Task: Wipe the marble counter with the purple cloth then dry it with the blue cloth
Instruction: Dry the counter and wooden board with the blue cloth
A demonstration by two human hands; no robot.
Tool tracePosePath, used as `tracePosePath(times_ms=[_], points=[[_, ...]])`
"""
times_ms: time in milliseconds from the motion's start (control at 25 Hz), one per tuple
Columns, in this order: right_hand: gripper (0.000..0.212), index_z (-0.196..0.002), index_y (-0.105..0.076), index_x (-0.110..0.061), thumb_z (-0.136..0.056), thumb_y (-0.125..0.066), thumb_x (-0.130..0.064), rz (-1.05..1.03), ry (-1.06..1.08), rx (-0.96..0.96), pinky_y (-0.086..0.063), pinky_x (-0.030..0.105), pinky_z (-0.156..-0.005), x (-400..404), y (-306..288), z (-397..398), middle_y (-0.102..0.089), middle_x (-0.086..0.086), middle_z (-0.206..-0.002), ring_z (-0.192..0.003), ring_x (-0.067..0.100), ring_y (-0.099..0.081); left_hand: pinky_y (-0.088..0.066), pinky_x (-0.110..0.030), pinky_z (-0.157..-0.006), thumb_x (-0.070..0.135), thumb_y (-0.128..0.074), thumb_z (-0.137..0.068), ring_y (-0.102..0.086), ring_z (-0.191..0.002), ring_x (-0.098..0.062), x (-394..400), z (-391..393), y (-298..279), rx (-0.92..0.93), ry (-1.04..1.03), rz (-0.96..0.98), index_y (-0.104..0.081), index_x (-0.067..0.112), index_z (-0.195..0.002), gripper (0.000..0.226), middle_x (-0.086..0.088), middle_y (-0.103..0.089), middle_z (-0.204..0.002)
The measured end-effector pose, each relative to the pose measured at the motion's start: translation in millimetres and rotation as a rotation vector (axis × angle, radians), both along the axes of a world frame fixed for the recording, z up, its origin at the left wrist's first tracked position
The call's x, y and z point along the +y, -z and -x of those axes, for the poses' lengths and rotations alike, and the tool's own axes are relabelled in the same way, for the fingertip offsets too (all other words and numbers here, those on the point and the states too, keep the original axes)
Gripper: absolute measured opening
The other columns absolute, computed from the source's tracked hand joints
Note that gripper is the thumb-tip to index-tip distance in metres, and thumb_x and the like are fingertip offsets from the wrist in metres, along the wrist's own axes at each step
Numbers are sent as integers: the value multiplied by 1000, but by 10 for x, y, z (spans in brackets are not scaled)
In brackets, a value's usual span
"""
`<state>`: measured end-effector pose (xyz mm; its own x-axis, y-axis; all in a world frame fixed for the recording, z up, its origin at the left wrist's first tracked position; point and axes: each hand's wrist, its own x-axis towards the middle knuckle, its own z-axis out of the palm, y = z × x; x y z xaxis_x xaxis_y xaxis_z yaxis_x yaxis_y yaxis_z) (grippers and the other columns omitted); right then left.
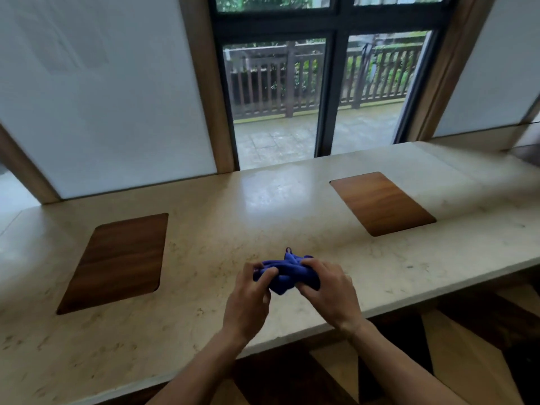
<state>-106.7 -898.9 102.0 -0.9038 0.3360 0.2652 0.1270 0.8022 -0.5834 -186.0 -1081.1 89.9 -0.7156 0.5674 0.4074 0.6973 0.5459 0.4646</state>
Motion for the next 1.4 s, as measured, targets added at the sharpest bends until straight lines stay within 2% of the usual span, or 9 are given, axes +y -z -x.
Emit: tracePosePath(times_ms=[120, 240, 320, 440, 600, 800, 1080, 1200, 1400], points=[[46, -125, -54, -33, -82, -69, -41, 43, 27, 78, -51, 40, -84, 416, -239, -187, -64, -6, -114, -99, 18, -54, -59, -29, -63, -3, -71, -81, -58, -95, -25, 482, -60, -260, 45, 89, -80, -55, 23, -116, 47, -8, -47, -120], [50, -127, -55, -30, -82, -76, -35, 48, 92, 132, -47, 28, -87, 877, -442, -500, -61, -4, -117, -104, 16, -50, -57, -25, -68, -2, -71, -82, -59, -95, -25, 999, -212, -428, 97, 194, -136, -56, 21, -116, 44, -10, -47, -121], [51, -126, -56, -30, -80, -78, -34, 24, 139, 145, -43, 24, -85, 1169, -547, -738, -59, -4, -117, -104, 16, -47, -59, -28, -70, -1, -70, -83, -58, -96, -26, 1347, -310, -476, 121, 240, -163, -55, 20, -118, 43, -10, -46, -122], [52, -125, -57, -31, -78, -80, -33, -3, 235, 168, -44, 25, -84, 1571, -642, -1107, -56, -6, -116, -103, 15, -45, -57, -33, -71, 2, -66, -86, -58, -95, -27, 1865, -505, -520, 118, 331, -205, -55, 21, -118, 39, -9, -46, -122], [53, -126, -55, -34, -79, -80, -33, -3, 351, 168, -45, 27, -88, 1990, -702, -1451, -53, -4, -119, -108, 16, -44, -55, -28, -75, 6, -63, -91, -57, -94, -23, 2446, -699, -558, 119, 439, -262, -55, 21, -117, 31, -7, -46, -122], [52, -128, -55, -33, -82, -78, -35, 3, 494, 147, -36, 24, -92, 2506, -693, -1743, -50, -7, -122, -115, 14, -41, -55, -39, -77, 25, -46, -95, -56, -99, -25, 3212, -809, -521, 89, 564, -285, -54, 24, -118, 25, -5, -47, -123], [48, -125, -57, -29, -82, -77, -34, -34, 688, 149, -36, 20, -86, 3412, -753, -1876, -51, -8, -118, -112, 16, -43, -56, -36, -80, 27, -45, -94, -58, -100, -25, 4488, -794, -572, 52, 733, -329, -53, 23, -117, 25, -4, -47, -121], [50, -126, -55, -31, -82, -77, -37, -66, 772, 109, -41, 26, -91, 3866, -795, -1913, -48, -9, -119, -112, 15, -41, -56, -37, -80, 28, -46, -95, -57, -99, -23, 5094, -763, -560, 26, 787, -332, -54, 24, -118, 24, -3, -46, -122], [49, -127, -56, -28, -83, -75, -38, -108, 936, 66, -29, 12, -84, 4523, -787, -2007, -48, -7, -121, -111, 12, -40, -55, -29, -81, 35, -44, -95, -57, -103, -22, 6022, -820, -504, 0, 921, -312, -50, 27, -121, 28, -6, -48, -125]])
